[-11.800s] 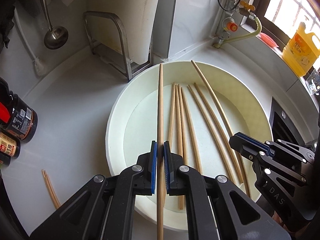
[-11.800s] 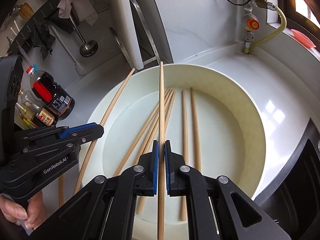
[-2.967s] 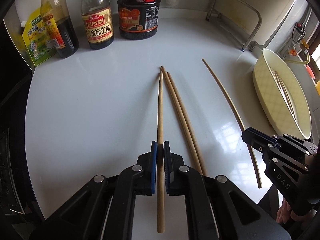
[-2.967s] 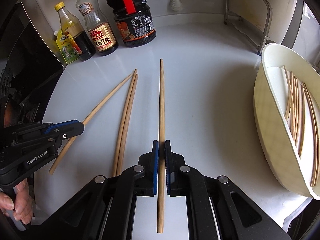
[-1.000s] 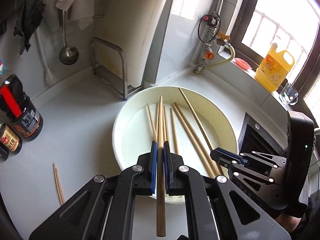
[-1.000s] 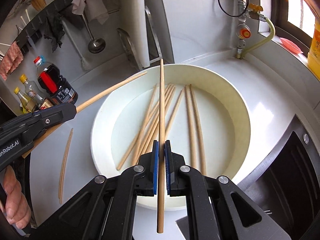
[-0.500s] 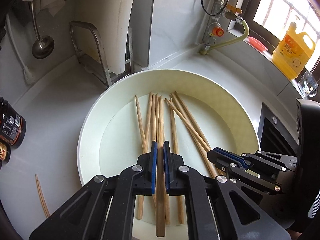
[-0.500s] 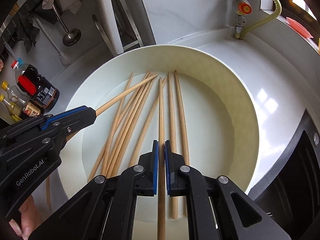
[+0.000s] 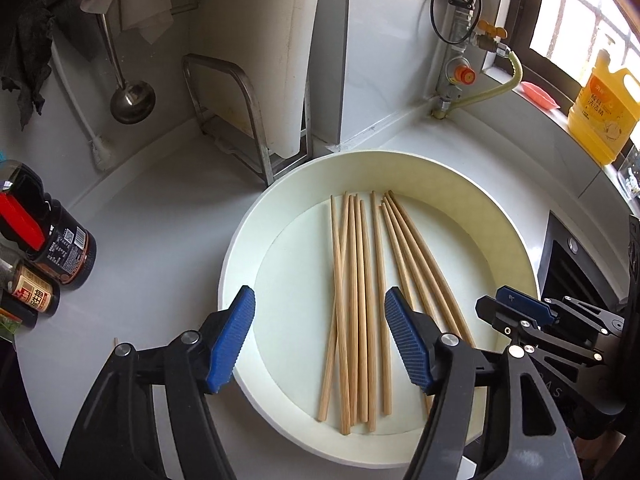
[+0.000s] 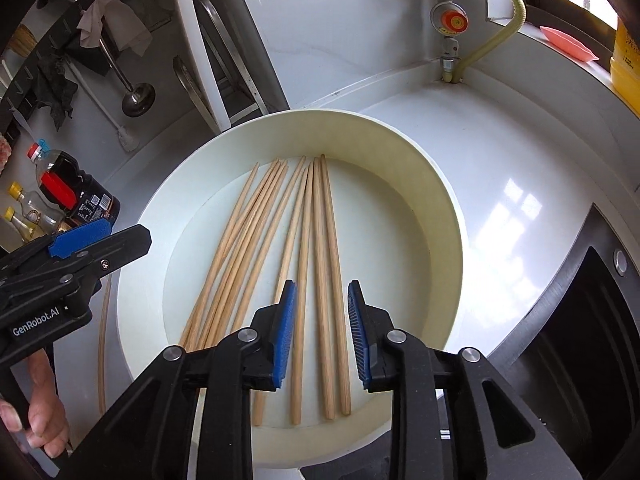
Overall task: Organize utensils
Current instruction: 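Move both open tools back to the last two chopsticks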
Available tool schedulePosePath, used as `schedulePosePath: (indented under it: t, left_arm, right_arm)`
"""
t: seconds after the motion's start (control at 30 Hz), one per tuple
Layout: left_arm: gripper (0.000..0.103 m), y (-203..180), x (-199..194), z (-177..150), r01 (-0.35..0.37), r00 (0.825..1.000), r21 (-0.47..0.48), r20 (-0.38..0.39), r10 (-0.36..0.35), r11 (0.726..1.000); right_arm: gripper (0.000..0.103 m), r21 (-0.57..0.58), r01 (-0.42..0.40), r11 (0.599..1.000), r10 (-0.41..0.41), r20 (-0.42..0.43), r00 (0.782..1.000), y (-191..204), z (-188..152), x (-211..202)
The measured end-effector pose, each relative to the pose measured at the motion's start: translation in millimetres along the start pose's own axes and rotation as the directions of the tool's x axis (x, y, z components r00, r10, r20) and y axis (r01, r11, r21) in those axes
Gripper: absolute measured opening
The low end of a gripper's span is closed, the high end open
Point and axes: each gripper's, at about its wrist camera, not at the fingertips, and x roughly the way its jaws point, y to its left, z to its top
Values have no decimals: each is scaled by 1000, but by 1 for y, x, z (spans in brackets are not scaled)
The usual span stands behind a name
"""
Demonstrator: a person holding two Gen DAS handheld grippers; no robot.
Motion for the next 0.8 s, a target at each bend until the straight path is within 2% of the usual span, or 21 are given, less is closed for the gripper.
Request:
schedulePosePath:
  t: [0.3, 0.4, 0.8]
  left_arm:
    - [70, 20, -20, -25, -27, 999, -16, -17, 26, 1000]
    - [70, 28, -26, -32, -31, 999, -24, -23, 31, 999]
    - [73, 61, -55, -56, -53, 999, -68, -11, 53, 996]
  right_arm:
    - [29, -5, -24, 1000, 24, -3, 1000, 15, -17, -12]
    - [34, -22, -38, 999, 38, 1, 999, 27, -20, -15]
    - [36, -98, -88, 991, 88, 2, 996, 78, -32, -25]
